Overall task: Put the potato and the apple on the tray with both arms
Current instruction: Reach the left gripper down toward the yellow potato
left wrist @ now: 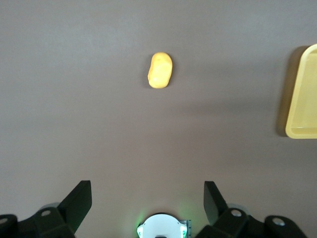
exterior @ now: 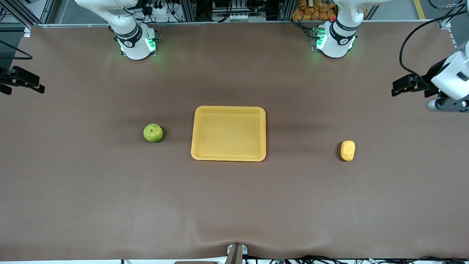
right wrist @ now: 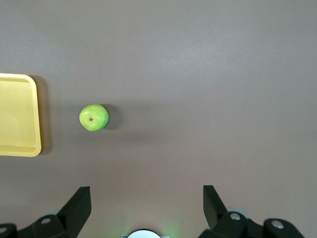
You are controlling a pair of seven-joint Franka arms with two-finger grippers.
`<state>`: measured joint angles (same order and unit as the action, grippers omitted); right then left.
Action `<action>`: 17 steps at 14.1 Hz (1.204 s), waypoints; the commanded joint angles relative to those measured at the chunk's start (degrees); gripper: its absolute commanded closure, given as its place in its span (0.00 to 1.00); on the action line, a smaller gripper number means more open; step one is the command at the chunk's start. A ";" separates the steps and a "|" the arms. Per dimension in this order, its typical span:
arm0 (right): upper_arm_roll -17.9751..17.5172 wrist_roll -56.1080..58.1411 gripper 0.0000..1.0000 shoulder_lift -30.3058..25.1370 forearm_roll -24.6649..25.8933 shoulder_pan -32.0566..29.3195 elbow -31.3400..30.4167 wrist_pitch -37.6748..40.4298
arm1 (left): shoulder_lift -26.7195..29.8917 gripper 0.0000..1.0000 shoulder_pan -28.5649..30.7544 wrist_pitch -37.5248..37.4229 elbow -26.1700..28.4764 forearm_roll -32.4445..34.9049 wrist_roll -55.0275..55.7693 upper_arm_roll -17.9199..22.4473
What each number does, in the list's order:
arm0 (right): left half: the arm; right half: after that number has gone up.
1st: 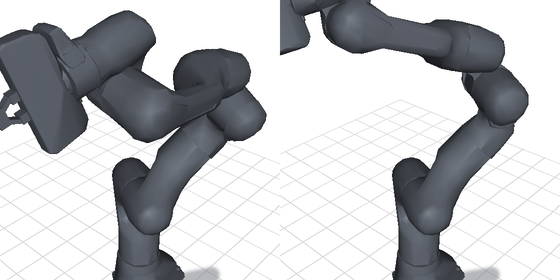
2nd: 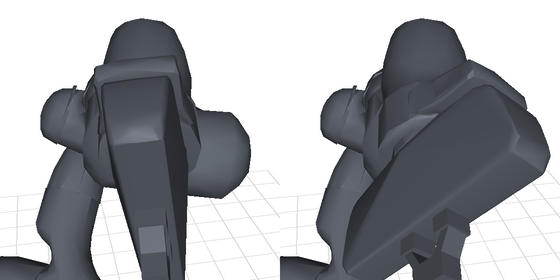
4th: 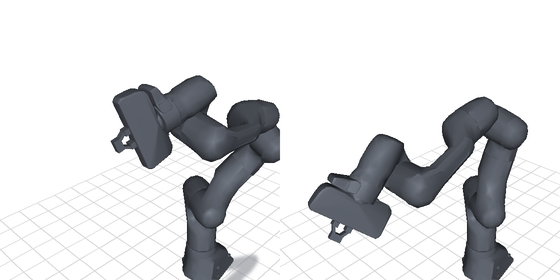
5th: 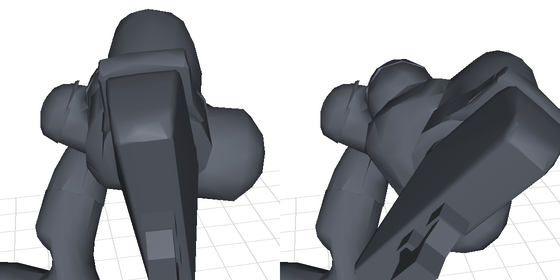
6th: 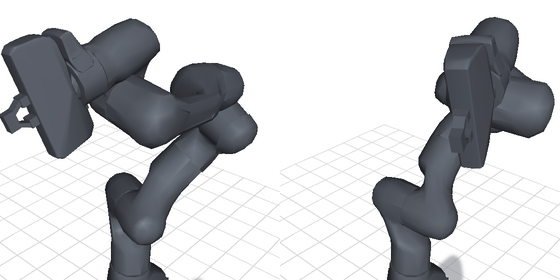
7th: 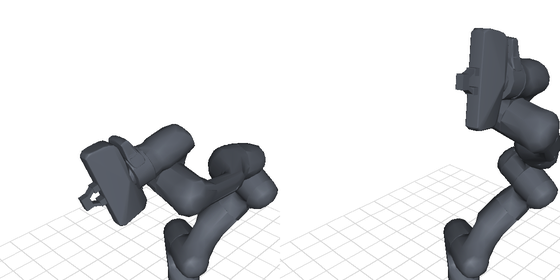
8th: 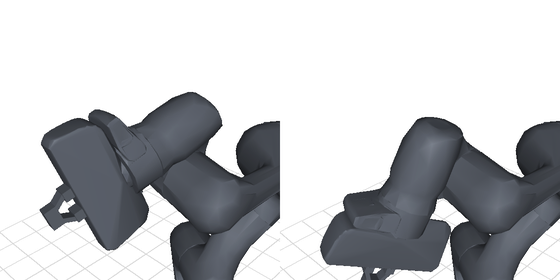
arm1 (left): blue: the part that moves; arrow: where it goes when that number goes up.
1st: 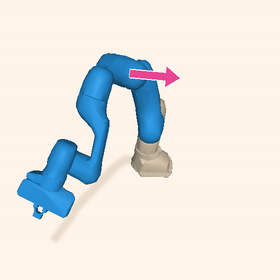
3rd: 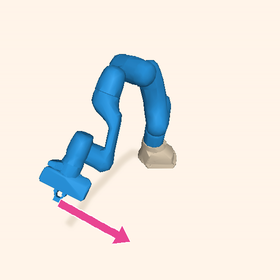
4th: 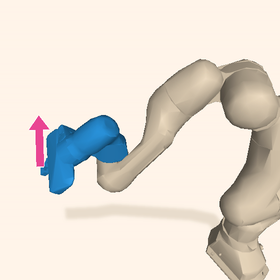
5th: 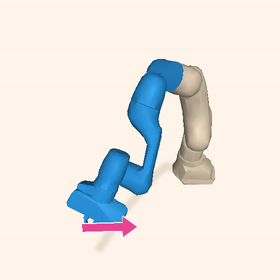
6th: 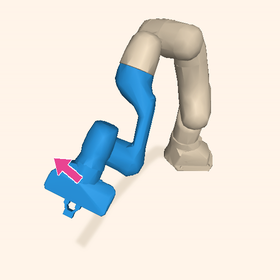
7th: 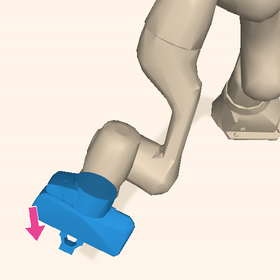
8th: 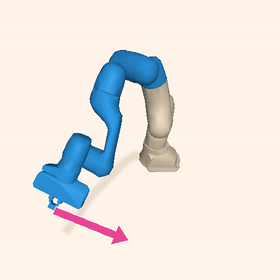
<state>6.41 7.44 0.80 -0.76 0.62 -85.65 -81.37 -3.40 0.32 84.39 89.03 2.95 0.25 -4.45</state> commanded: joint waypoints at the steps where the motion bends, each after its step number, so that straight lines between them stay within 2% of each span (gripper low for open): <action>1: 0.36 -0.32 0.00 0.87 -0.64 0.70 1.36 0.33 | -2.30 0.00 0.12 1.91 0.53 -0.76 0.72 -0.12; 4: 0.27 -0.06 0.00 0.96 -0.21 1.92 1.45 0.33 | -4.24 0.00 0.12 8.49 4.99 -0.76 0.80 -0.12; 11: 0.45 0.03 0.00 2.28 0.41 2.11 1.80 0.33 | -4.24 0.00 0.21 25.53 19.05 0.12 0.72 0.06; 13: 0.45 -0.06 0.00 2.63 0.50 2.11 1.80 0.33 | -5.03 0.00 -0.14 31.08 23.54 6.93 0.80 -0.20; 14: 0.45 0.03 0.00 2.63 0.41 1.93 1.80 0.33 | -6.34 0.00 -0.06 32.67 24.08 9.15 0.89 -0.29; 17: 0.54 0.03 0.00 3.86 0.50 1.40 1.80 0.15 | -10.82 0.00 0.30 37.15 24.09 9.00 1.68 -0.29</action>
<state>6.81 7.44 2.99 -0.80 2.39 -85.46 -81.57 -12.07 0.34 118.59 113.01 10.34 0.36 -4.49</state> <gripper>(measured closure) 0.000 0.000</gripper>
